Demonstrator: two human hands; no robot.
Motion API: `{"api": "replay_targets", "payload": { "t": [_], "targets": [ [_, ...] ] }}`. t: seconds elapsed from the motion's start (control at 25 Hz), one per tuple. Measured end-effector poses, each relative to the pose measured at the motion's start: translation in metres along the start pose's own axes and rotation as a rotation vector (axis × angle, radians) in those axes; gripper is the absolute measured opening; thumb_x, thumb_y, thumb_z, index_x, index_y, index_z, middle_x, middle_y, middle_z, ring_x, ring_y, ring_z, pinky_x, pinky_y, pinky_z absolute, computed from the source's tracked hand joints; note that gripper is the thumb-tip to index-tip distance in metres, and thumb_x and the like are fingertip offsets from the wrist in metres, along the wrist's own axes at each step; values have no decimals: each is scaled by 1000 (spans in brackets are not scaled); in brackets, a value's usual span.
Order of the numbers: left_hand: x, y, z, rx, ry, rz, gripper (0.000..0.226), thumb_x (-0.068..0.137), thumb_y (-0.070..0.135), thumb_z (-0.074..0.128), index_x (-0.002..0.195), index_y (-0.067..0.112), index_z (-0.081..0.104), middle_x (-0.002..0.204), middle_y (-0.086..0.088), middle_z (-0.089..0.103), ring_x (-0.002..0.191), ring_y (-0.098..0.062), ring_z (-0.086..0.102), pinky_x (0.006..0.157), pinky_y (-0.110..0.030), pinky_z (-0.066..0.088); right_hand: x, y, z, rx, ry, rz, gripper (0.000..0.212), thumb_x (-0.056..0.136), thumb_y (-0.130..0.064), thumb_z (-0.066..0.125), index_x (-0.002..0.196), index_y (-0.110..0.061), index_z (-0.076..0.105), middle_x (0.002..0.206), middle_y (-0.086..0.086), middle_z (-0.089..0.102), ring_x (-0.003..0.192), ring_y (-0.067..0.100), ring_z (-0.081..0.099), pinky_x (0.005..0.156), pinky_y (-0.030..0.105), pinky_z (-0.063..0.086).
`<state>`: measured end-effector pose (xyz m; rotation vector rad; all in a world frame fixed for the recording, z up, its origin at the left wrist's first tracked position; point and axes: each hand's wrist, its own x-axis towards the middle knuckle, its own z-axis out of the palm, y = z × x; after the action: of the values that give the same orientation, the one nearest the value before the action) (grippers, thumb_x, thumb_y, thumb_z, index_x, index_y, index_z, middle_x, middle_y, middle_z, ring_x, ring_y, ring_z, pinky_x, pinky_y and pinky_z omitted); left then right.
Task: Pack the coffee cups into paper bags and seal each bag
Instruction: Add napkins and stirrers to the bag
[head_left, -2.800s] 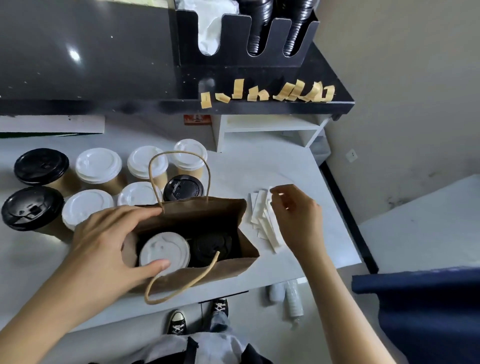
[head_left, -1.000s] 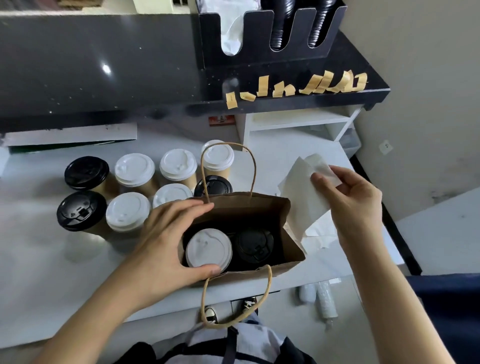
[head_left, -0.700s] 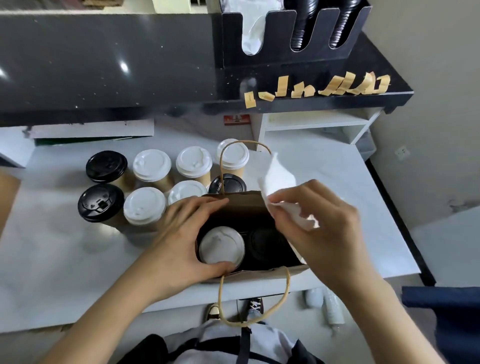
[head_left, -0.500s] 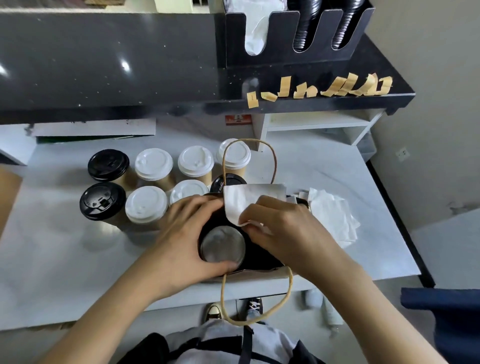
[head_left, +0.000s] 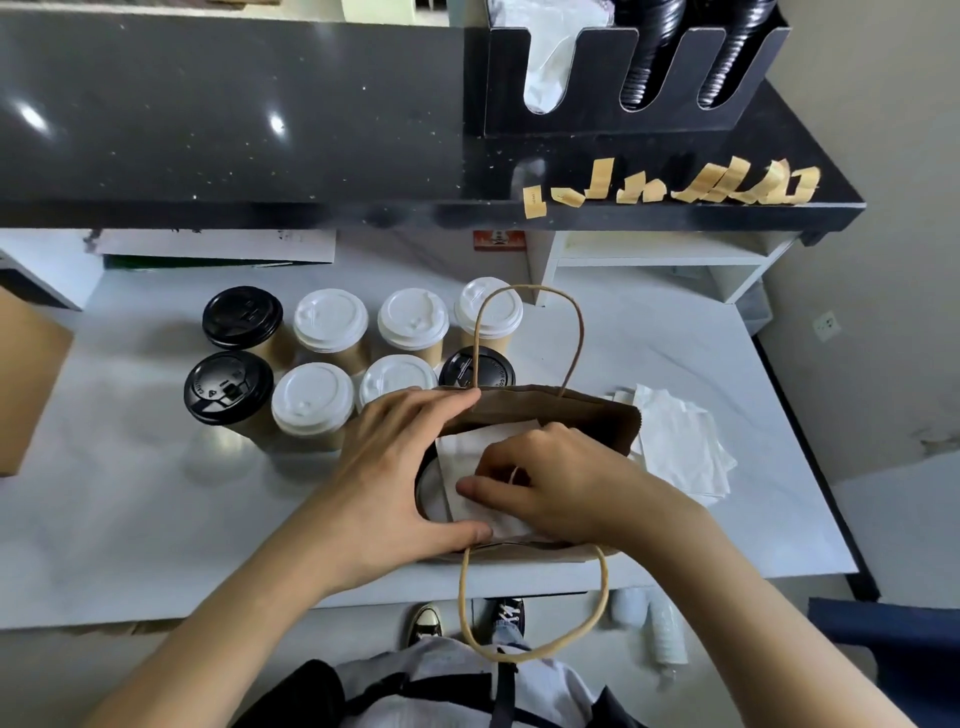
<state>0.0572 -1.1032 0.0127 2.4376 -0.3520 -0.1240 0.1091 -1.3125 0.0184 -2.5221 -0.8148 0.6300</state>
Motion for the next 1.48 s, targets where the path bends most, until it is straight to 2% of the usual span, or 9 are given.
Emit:
{"api": "replay_targets", "payload": {
  "t": [0.24,0.48,0.56,0.64,0.76,0.96,1.08,1.2,1.48],
  "targets": [
    [0,0,0,-3,59,30,82,76,48,81,148,37,44,144,23,41,139,-2,29,118,-33,28,-3,-2,-1,50,-26,-28,35,105,-41,49,96,-18,74,80,-2,69,74,17,64,74,42,52],
    [-5,-6,-10,-71,269,55,37,90,39,61,125,30,66,127,16,58,127,-12,50,110,-30,37,-45,13,-21,395,555,-47,14,99,-34,58,100,-33,72,87,-15,72,83,11,68,74,19,50],
    [-12,-12,-14,-119,338,39,31,90,28,65,121,24,68,129,7,57,129,-17,52,107,-26,40,-60,24,-18,409,750,20,13,98,-27,62,93,-33,71,87,-14,72,83,12,66,73,8,43],
    [-21,-20,-17,-195,335,12,31,92,29,62,121,19,65,133,3,55,133,-20,50,105,-30,44,-72,41,-9,470,856,153,12,96,-23,64,85,-27,69,83,-7,70,82,17,65,74,10,43],
    [-40,-33,-18,-336,235,-53,37,90,47,59,117,22,62,139,9,54,136,-18,49,106,-33,42,-87,63,12,625,840,293,23,97,-38,61,84,-19,67,90,-2,70,93,24,66,86,35,49],
    [-52,-42,-4,-275,51,-129,55,65,66,79,108,35,66,156,26,36,145,2,34,109,-25,32,-104,71,34,711,605,186,51,84,-72,59,94,-24,73,142,-15,58,138,7,48,103,35,40],
    [-45,-45,2,-250,22,-127,55,63,62,86,108,37,66,159,29,30,144,6,33,110,-24,32,-103,76,32,637,458,175,46,73,-66,70,106,-35,73,157,-28,38,145,-4,36,106,29,33],
    [-37,-46,1,-275,23,-97,47,68,56,84,107,36,66,152,25,42,140,0,43,110,-20,36,-97,78,27,564,375,171,54,67,-68,77,113,-41,69,159,-33,30,144,-7,34,106,24,33],
    [-26,-48,4,-328,79,-95,30,72,38,86,100,33,74,138,12,56,129,-7,55,107,-16,37,-85,87,21,476,395,127,26,84,-35,80,107,-42,72,148,-25,51,135,-2,49,101,26,39]
  ]
}}
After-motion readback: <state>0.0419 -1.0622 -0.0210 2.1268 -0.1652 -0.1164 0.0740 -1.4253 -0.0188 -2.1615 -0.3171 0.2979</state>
